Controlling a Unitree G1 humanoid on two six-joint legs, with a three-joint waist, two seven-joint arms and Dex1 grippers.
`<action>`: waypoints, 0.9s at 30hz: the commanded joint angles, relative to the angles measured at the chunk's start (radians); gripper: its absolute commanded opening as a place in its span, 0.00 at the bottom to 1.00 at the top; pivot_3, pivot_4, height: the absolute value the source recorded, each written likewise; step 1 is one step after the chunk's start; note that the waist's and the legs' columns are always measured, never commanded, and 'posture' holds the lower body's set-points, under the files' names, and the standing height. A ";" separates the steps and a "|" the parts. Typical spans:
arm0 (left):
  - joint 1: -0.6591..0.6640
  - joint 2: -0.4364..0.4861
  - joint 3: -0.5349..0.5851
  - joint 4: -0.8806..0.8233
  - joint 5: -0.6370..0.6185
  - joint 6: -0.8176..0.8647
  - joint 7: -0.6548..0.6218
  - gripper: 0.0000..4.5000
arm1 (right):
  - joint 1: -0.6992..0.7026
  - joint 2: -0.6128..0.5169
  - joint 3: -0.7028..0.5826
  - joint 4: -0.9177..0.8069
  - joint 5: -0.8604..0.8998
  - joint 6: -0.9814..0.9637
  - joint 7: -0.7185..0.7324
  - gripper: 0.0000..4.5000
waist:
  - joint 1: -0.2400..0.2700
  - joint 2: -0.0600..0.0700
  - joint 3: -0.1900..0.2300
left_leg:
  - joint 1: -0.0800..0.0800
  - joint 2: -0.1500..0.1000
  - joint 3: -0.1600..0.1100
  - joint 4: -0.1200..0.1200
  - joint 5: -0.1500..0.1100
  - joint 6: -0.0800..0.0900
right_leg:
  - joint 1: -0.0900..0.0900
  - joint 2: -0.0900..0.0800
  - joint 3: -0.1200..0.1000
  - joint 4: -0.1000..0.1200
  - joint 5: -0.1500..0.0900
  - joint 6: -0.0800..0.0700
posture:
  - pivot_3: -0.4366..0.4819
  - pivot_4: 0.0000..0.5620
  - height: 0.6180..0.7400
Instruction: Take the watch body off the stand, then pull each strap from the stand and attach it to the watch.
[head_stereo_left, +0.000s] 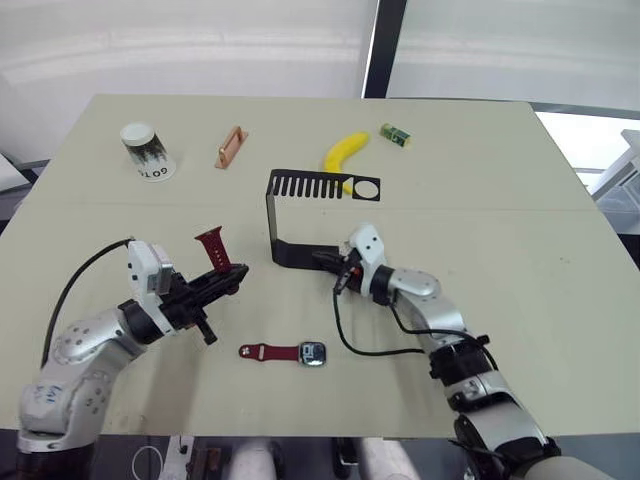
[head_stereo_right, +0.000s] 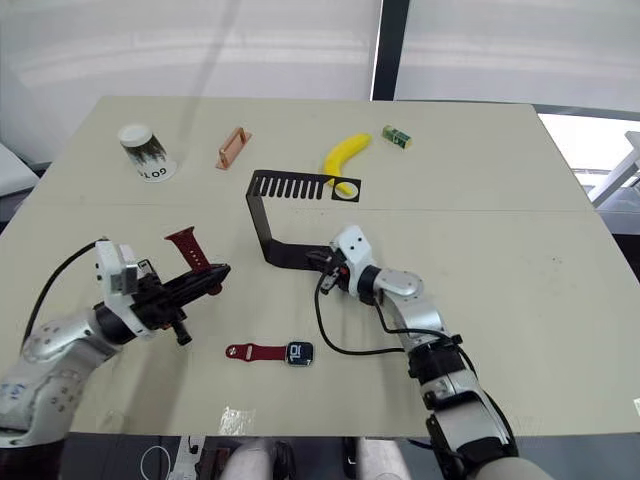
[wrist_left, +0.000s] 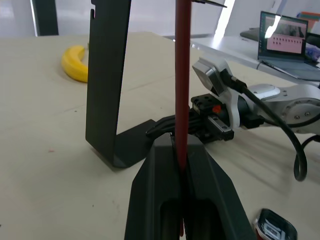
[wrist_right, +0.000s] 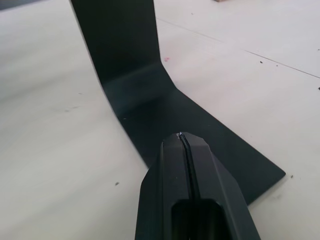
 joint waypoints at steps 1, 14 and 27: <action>-0.050 0.036 0.012 0.021 -0.091 0.058 -0.082 0.00 | 0.095 -0.097 -0.032 -0.268 0.143 0.108 0.140 0.19 | 0.000 0.001 0.000 | 0.000 0.000 0.000 0.000 0.000 0.000 | 0.000 0.000 0.000 0.000 0.000 0.000 | 0.48 0.27 0.91; -0.261 0.003 -0.224 0.147 -0.123 0.197 -0.284 0.00 | 0.435 -0.186 -0.316 -0.801 0.963 0.624 -0.132 0.99 | -0.003 0.002 0.004 | 0.002 -0.001 -0.001 -0.006 0.001 -0.004 | 0.001 0.003 0.002 -0.003 0.000 0.001 | 0.48 0.27 0.91; -0.404 -0.144 -0.375 0.139 -0.109 0.302 -0.223 0.00 | 0.359 -0.116 -0.226 -0.834 1.285 0.623 -0.492 0.99 | -0.003 0.001 0.004 | 0.001 -0.002 -0.002 -0.006 0.002 -0.003 | 0.001 0.004 0.003 -0.003 0.000 0.001 | 0.48 0.27 0.91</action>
